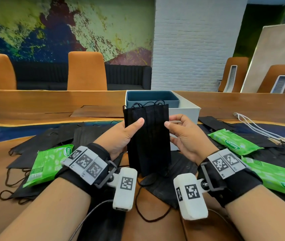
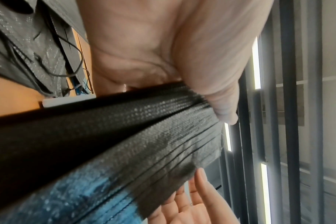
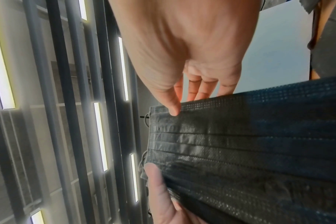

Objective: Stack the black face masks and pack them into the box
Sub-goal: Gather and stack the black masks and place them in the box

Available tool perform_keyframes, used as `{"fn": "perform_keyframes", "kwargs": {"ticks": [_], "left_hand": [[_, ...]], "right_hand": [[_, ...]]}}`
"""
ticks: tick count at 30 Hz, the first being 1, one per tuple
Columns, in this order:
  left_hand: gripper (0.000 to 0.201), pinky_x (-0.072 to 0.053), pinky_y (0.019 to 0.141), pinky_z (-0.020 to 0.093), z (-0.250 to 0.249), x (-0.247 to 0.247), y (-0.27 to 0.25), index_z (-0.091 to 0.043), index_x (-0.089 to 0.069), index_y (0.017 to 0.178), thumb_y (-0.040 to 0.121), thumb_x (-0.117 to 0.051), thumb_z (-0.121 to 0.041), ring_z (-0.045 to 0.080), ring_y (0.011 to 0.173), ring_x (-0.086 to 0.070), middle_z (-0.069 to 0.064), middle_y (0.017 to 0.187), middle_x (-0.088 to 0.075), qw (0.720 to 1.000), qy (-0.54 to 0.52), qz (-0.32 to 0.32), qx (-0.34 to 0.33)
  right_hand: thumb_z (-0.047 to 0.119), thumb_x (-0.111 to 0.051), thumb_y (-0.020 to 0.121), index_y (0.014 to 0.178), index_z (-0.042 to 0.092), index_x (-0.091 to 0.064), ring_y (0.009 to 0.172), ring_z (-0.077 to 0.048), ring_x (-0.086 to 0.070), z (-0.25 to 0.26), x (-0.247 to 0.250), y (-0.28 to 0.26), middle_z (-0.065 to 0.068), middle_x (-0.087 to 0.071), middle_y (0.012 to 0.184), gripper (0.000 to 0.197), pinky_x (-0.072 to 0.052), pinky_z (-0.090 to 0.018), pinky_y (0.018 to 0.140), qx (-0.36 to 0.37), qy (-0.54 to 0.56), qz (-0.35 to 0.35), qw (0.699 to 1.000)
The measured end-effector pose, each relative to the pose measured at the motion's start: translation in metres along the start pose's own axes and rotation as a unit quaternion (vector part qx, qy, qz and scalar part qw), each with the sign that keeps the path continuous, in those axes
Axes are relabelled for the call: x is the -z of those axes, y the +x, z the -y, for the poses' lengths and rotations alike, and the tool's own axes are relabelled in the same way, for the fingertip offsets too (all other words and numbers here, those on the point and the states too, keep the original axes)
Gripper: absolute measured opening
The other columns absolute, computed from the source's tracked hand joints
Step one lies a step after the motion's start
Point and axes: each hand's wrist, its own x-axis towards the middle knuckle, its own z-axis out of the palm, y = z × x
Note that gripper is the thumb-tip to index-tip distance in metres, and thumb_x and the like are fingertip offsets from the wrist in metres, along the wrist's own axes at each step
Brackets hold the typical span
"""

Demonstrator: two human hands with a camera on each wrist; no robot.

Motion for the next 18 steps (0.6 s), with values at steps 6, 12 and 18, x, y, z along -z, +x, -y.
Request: {"fn": "perform_keyframes", "kwargs": {"ticks": [6, 12, 18], "left_hand": [[0.037, -0.047, 0.099, 0.042, 0.002, 0.006, 0.002, -0.026, -0.061, 0.115, 0.082, -0.057, -0.042, 0.018, 0.109, -0.064, -0.001, 0.113, -0.070, 1.000, 0.013, 0.005, 0.004], [0.063, -0.045, 0.099, 0.037, 0.010, 0.006, 0.005, -0.028, -0.050, 0.130, 0.075, -0.071, -0.051, 0.016, 0.116, -0.059, -0.002, 0.125, -0.063, 0.999, 0.027, 0.030, -0.018], [0.095, -0.049, 0.089, 0.033, 0.008, 0.005, 0.005, -0.022, -0.045, 0.137, 0.058, -0.071, -0.069, 0.019, 0.113, -0.060, 0.000, 0.119, -0.065, 0.999, 0.007, 0.039, -0.025]], "right_hand": [[0.017, -0.062, 0.091, 0.087, 0.022, -0.063, 0.080, -0.009, -0.057, 0.005, 0.008, -0.002, 0.006, -0.064, 0.082, 0.007, -0.044, -0.026, 0.069, 0.011, -0.156, -0.020, 0.988], [0.008, -0.061, 0.090, 0.081, 0.018, -0.061, 0.057, -0.006, -0.046, 0.007, 0.013, 0.001, 0.007, -0.056, 0.070, 0.013, -0.036, -0.016, 0.048, -0.019, -0.027, -0.040, 0.999], [0.004, -0.055, 0.092, 0.077, 0.015, -0.063, 0.051, -0.002, -0.052, 0.008, 0.007, -0.002, 0.009, -0.062, 0.057, 0.021, -0.040, -0.014, 0.048, -0.037, 0.036, 0.001, 0.999]]}}
